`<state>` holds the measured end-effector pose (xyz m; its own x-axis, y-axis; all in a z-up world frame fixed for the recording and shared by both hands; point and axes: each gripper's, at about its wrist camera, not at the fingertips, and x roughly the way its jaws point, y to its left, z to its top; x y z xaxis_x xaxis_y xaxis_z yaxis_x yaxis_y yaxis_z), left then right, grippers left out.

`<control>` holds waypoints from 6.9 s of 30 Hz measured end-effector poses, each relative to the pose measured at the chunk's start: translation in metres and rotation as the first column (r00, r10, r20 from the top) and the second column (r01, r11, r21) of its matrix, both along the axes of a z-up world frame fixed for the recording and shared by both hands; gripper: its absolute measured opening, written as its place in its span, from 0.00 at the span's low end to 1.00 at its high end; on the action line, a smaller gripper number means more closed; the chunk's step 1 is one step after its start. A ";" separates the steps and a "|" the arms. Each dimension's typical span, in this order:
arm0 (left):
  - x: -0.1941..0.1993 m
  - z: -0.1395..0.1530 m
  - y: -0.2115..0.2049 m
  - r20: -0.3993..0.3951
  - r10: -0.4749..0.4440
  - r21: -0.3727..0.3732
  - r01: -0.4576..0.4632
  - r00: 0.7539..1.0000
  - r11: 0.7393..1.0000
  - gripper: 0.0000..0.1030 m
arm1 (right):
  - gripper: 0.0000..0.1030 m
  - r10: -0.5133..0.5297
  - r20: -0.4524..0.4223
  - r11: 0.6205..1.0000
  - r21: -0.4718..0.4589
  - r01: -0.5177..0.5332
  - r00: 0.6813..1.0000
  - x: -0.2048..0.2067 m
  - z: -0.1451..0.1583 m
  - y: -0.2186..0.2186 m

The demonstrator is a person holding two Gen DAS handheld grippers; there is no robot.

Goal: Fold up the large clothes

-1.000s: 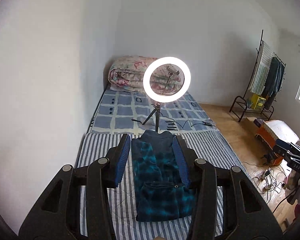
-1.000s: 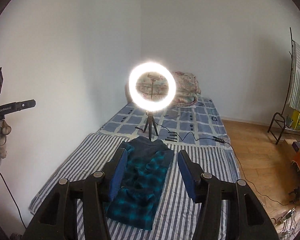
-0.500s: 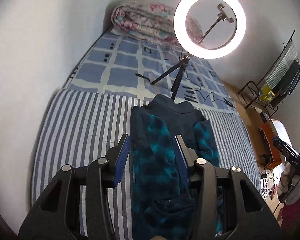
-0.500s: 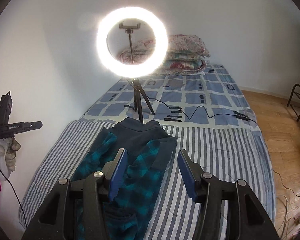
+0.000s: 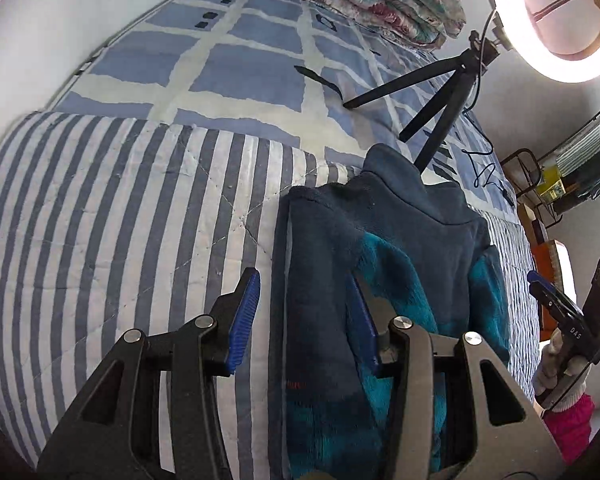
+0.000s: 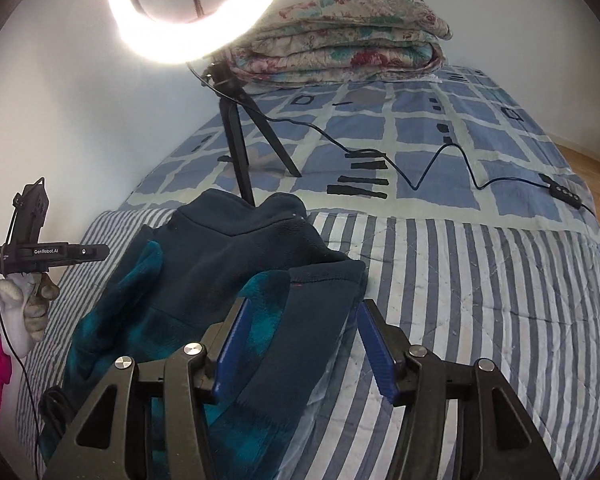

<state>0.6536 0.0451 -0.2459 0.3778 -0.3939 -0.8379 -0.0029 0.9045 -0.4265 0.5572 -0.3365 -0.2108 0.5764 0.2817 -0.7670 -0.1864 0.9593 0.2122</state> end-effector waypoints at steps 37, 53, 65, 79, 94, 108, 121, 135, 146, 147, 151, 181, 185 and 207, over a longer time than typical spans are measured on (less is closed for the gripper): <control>-0.009 0.054 -0.059 0.279 -0.100 0.114 0.071 0.955 0.991 0.04 | 0.08 0.052 0.145 0.998 -0.054 -0.044 0.988 0.010 0.021 0.036; -0.181 0.140 -0.036 0.391 -0.108 0.083 0.082 0.914 0.993 0.04 | 0.08 0.144 0.224 0.988 -0.080 -0.129 0.964 -0.158 0.106 0.058; -0.308 0.108 -0.028 0.352 -0.163 0.121 0.127 0.922 0.984 0.04 | 0.08 0.182 0.148 0.979 -0.123 -0.164 0.972 -0.288 0.066 0.075; -0.397 0.100 0.025 0.238 -0.138 0.054 0.128 0.961 0.990 0.37 | 0.41 0.192 0.144 0.981 -0.059 -0.185 0.971 -0.391 0.073 0.066; -0.317 0.042 0.041 -0.099 0.116 -0.387 -0.146 0.988 0.910 0.64 | 0.80 -0.140 -0.110 0.903 0.393 0.172 0.984 -0.312 0.008 0.012; -0.341 0.082 0.027 -0.004 0.088 -0.282 -0.086 0.996 0.956 0.48 | 0.77 -0.057 0.189 0.981 0.194 0.019 0.980 -0.406 0.175 0.018; -0.431 0.227 0.038 0.264 -0.009 -0.124 0.044 0.964 0.991 0.65 | 0.82 0.010 0.438 1.000 0.000 -0.011 0.899 -0.526 0.307 0.039; -0.350 0.089 0.053 -0.055 0.150 -0.291 -0.159 0.987 0.943 0.65 | 0.82 -0.026 0.054 0.994 0.105 0.020 0.998 -0.376 0.054 0.048; -0.318 0.031 0.029 -0.147 0.135 -0.387 -0.182 0.980 0.904 0.16 | 0.70 -0.147 -0.219 0.858 0.457 0.235 0.965 -0.304 -0.032 0.010; -0.320 0.031 0.026 -0.132 0.142 -0.383 -0.183 0.981 0.906 0.12 | 0.51 -0.135 -0.212 0.855 0.468 0.222 0.968 -0.303 -0.031 0.011; -0.333 0.060 0.019 -0.027 0.129 -0.323 -0.131 0.991 0.937 0.07 | 0.09 -0.066 -0.207 0.871 0.465 0.158 0.976 -0.302 -0.020 0.022; -0.361 0.136 -0.006 0.263 0.058 0.008 -0.063 0.963 0.998 0.17 | 0.32 -0.025 0.118 0.999 0.030 0.022 0.993 -0.340 0.068 0.047; -0.325 0.137 -0.039 0.281 0.030 0.063 -0.050 0.959 0.997 0.17 | 0.30 0.017 0.170 0.998 0.061 -0.028 0.985 -0.300 0.068 0.076; -0.261 0.036 -0.012 0.195 0.110 -0.044 -0.103 0.975 0.994 0.69 | 0.22 0.030 -0.036 1.000 0.005 -0.030 0.999 -0.228 -0.014 0.091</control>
<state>0.3925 0.0329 -0.2104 0.5752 -0.3689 -0.7301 -0.0116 0.8888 -0.4582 0.3291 -0.2453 -0.2253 0.5395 0.3020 -0.7860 -0.2074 0.9524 0.2235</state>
